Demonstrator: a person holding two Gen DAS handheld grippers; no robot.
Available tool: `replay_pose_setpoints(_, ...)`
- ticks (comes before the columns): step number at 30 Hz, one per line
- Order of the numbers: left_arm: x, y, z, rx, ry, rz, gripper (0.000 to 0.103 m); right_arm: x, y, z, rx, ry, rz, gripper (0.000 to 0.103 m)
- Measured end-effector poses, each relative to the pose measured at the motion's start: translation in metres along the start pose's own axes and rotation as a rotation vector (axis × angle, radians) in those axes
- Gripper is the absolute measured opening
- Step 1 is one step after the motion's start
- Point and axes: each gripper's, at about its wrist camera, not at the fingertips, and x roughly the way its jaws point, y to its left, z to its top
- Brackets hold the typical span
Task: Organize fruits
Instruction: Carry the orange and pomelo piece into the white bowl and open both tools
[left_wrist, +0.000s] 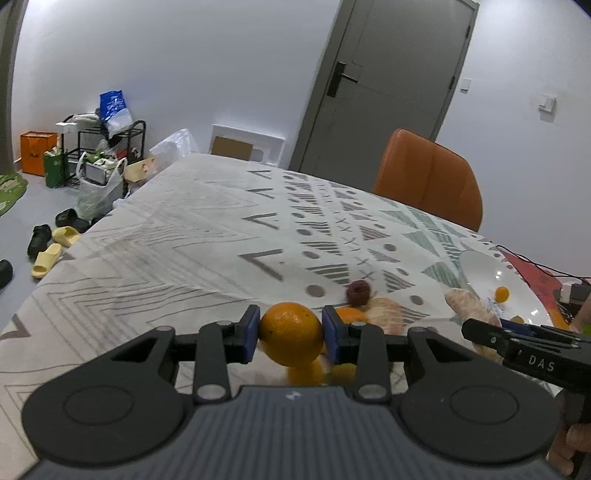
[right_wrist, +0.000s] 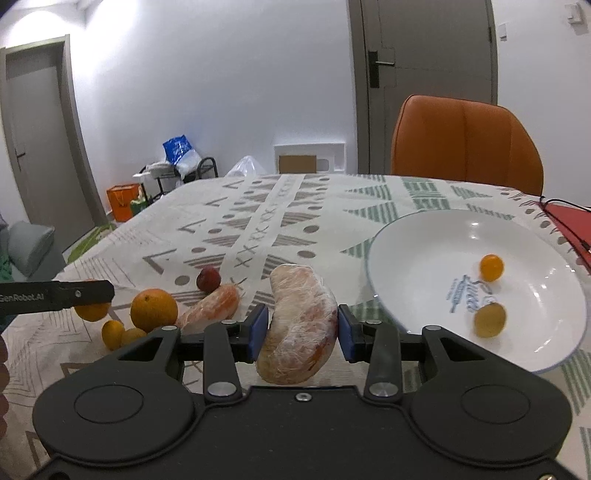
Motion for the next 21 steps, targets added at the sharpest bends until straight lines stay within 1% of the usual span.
replay_pose_setpoints(13, -0.002, -0.047, 0.001, 0.068, -0.013, -0.053, 0.035, -0.037, -0.03, 0.004, 0.052, -0.093, -0.009, 0.038)
replay_pose_setpoints(21, 0.001, -0.076, 0.003, 0.11, -0.026, -0.085, 0.035, -0.052, -0.05, 0.002, 0.079, -0.13, -0.028, 0.038)
